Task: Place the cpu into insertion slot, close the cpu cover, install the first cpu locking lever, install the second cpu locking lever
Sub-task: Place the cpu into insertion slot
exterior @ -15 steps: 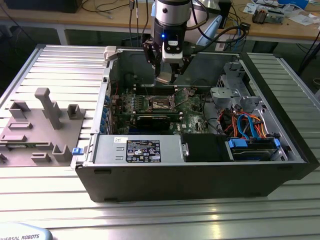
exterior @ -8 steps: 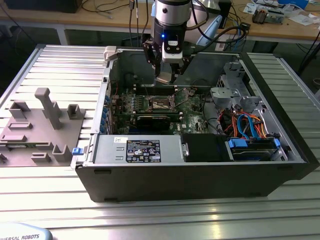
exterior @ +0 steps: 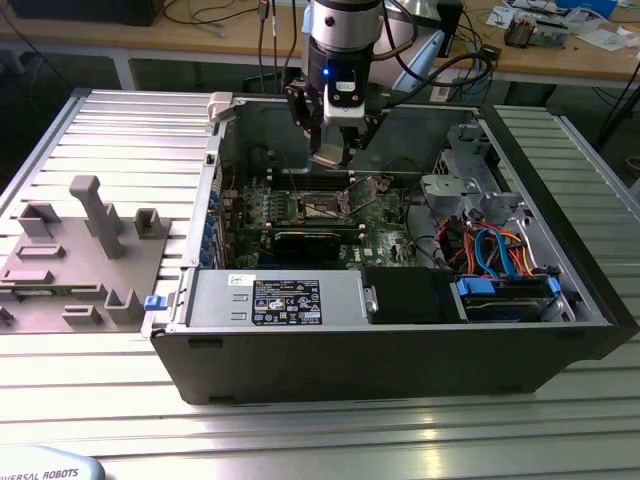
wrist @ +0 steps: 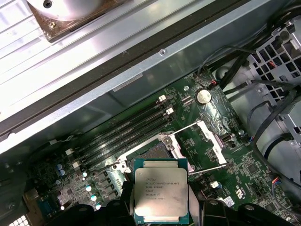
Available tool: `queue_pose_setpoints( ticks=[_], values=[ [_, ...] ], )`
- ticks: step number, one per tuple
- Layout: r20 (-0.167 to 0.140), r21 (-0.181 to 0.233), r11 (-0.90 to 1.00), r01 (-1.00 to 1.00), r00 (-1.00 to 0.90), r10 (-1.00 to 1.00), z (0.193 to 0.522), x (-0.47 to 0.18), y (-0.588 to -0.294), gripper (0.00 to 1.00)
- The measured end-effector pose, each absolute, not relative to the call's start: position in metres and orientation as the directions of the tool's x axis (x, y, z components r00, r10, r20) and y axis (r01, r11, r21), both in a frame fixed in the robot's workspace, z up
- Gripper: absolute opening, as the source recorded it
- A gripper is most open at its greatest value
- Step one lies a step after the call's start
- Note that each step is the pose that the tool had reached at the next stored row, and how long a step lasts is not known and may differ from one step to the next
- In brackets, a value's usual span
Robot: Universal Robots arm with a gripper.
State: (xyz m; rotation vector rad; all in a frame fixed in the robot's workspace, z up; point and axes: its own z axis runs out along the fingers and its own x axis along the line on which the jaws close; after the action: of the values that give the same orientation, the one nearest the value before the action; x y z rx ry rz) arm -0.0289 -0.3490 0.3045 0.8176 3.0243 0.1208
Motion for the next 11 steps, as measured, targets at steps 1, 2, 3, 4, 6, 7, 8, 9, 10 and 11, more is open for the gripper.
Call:
queue_pose_setpoints(
  ticks=[1,2,3,4,6,7,8,9,10,11],
  values=[
    [0.014,0.076,0.861,0.503,-0.864,0.504,0.3045,-0.0289,-0.3490,0.54],
    [0.014,0.076,0.861,0.504,-0.863,0.504,0.3045,-0.0290,-0.3490,0.54],
    [0.014,0.076,0.860,0.504,-0.863,0.504,0.3045,-0.0290,-0.3490,0.54],
    [0.014,0.076,0.860,0.505,-0.863,0.505,0.3045,-0.0289,-0.3490,0.54],
    [0.014,0.076,0.859,0.506,-0.862,0.506,0.3044,-0.0289,-0.3490,0.54],
    [0.014,0.076,0.859,0.506,-0.862,0.507,0.3044,-0.0289,-0.3490,0.54],
    [0.014,0.076,0.859,0.507,-0.862,0.507,0.3044,-0.0290,-0.3490,0.54],
    [0.014,0.076,0.859,0.507,-0.862,0.508,0.3044,-0.0290,-0.3490,0.54],
    [0.014,0.076,0.858,0.507,-0.861,0.508,0.3044,-0.0290,-0.3490,0.54],
    [0.014,0.076,0.858,0.508,-0.861,0.508,0.3044,-0.0290,-0.3490,0.54]
  ],
)
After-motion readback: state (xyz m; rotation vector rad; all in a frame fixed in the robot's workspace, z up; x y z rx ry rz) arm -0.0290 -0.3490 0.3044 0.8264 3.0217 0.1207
